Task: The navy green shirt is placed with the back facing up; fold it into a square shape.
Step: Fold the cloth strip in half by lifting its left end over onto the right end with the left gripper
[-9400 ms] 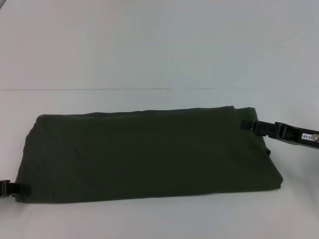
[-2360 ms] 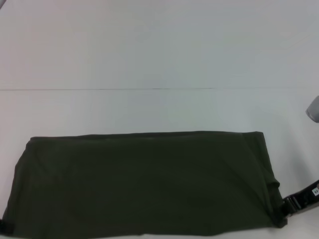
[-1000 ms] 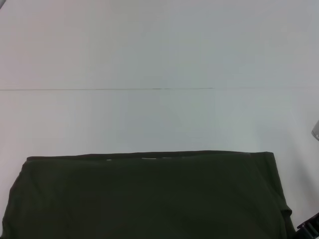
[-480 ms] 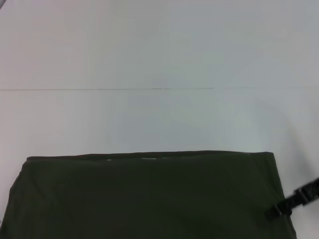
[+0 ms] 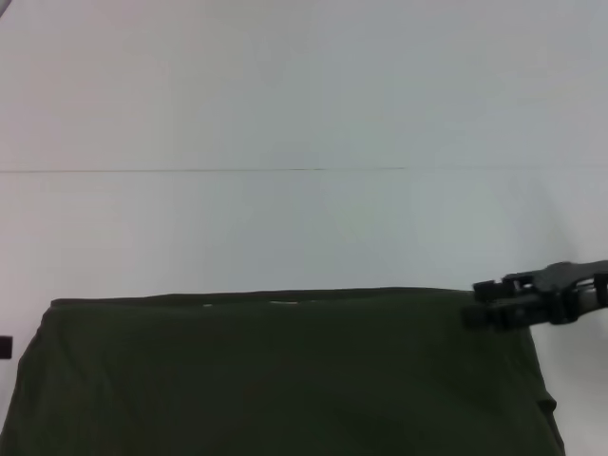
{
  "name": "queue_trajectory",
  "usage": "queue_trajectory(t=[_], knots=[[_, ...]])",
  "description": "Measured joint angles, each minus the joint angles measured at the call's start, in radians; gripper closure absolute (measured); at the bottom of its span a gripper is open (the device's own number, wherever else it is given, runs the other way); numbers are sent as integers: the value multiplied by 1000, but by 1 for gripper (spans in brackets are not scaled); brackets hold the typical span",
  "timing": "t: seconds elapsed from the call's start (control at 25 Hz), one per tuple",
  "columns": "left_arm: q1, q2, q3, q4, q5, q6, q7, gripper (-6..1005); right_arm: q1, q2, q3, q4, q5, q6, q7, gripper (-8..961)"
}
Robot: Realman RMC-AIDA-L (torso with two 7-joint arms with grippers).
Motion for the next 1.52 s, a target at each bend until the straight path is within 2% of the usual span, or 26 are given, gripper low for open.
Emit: queue_trajectory(t=[0.16,0.32,0.4,0.44,0.6,0.8,1.04,1.28,1.52], knots=[[-9,5,-8,-61,-23,-12,-27,262,-22,41,-1,64,48,33,-236,75],[-11,0,-5,-105,-67,-20,-43,115,-45,118,-3,71,53,65,-506,79],[-12,0,1,-106,-78,-21,-60,113,-54,145,-6,85,73,96,-636,81],[-13,0,2,-106,-79,-21,-66,113,-56,150,-11,113,95,119,-692,83],[-10,0,5,-107,-73,-12,-79,111,-49,150,-28,248,188,171,-916,84],[-3,-1,41,-101,-53,12,-94,110,-59,151,-37,325,242,207,-1091,82],[-1,-8,78,-102,-12,-18,-122,110,-49,151,-108,363,244,266,-1105,79],[-8,-7,72,-168,-81,13,-112,110,-46,152,-129,381,244,288,-1100,77],[-14,-10,126,-242,-69,-85,-99,110,-46,153,-143,387,244,288,-1100,77]])
